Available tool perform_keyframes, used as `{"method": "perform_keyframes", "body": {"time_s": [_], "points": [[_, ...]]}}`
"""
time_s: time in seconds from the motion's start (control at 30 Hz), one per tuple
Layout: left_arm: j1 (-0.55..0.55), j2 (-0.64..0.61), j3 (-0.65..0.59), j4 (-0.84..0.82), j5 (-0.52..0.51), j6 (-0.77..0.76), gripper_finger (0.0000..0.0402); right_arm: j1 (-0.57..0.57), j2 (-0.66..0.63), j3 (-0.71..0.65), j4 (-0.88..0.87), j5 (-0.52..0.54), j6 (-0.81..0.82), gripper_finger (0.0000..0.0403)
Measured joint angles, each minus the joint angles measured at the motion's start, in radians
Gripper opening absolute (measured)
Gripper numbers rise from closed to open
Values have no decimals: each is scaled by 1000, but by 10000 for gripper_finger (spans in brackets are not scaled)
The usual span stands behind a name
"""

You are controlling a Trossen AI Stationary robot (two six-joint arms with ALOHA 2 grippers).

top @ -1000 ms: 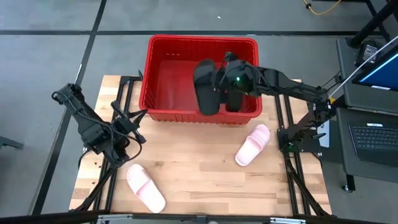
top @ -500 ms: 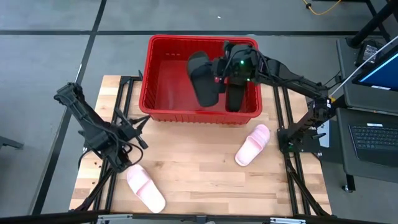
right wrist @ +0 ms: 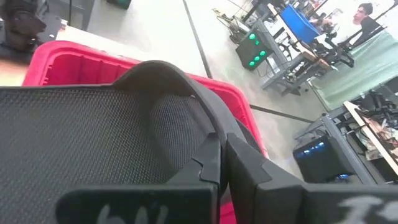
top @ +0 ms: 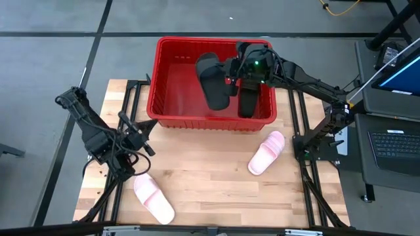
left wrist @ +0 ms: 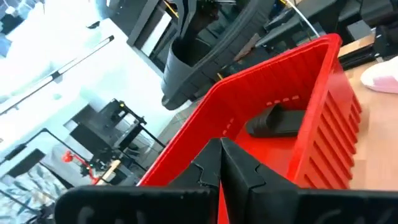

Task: Pick and place slides into bin
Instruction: Put the black slide into the red bin

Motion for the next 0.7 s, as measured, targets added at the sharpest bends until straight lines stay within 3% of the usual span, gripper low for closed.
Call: {"method": "perform_keyframes", "body": {"time_s": [0.2,0.37,0.43,0.57,0.6,0.7], "points": [[-34,5,-4,67,84,62,1,1,0,0,0,-1,0,15],[-60,0,-4,337,148,395,1,1,0,0,3,0,9,15],[-39,-14,-4,519,256,608,1,2,0,0,3,0,25,15],[60,-48,-4,875,616,974,1,17,0,0,3,0,29,14],[87,-56,-4,915,667,1021,1,23,0,0,3,0,29,14],[154,-68,-4,941,693,1045,1,40,0,0,2,0,29,14]]}}
